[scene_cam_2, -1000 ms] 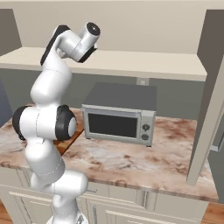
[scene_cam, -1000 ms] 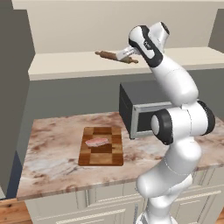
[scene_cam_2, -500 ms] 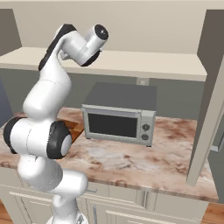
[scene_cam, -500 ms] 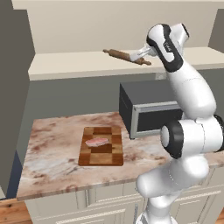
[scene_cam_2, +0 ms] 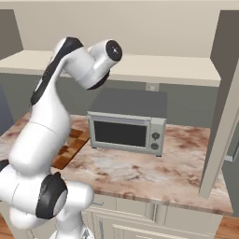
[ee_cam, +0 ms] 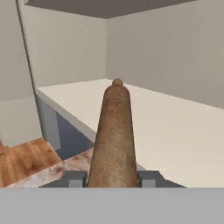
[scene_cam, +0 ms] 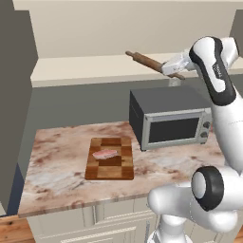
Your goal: Open the cabinet, retrieve the rolling pin, and place it next to the meat on the cutting board to prepare for tenderizing.
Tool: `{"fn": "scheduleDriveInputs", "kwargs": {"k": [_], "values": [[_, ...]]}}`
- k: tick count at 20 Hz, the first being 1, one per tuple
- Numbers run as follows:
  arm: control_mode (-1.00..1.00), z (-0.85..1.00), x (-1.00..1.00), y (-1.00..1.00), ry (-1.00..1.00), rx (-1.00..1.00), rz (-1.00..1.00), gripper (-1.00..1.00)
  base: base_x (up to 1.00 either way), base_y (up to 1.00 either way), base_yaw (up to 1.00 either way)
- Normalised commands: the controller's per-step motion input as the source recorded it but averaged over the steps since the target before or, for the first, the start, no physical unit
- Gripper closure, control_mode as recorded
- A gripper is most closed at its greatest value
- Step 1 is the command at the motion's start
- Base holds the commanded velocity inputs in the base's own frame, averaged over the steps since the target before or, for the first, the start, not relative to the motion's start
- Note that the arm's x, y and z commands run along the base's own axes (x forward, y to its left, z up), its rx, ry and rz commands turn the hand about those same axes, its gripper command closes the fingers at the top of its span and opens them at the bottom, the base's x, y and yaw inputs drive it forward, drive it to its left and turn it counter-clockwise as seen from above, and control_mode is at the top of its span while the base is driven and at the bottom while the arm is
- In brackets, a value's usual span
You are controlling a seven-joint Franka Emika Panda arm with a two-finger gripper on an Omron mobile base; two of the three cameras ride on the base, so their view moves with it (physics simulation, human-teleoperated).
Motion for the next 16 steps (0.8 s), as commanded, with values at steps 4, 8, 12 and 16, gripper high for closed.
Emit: {"fn": "scheduleDriveInputs", "kwargs": {"k": [4, 8, 12, 16], "values": [[-1.0, 0.12, -1.0, -0.06, -0.03, -0.01, 0.0, 1.0, 0.0, 0.0, 0.0], [-1.0, -0.07, -1.0, 0.06, 0.0, -0.08, 0.0, 1.0, 0.0, 0.0, 0.0], [-1.0, -0.3, -1.0, 0.25, 0.02, -0.07, 0.01, 1.0, 0.0, 0.0, 0.0], [-1.0, -0.48, -0.79, 0.45, 0.05, -0.08, 0.02, 1.0, 0.0, 0.0, 0.0]]}}
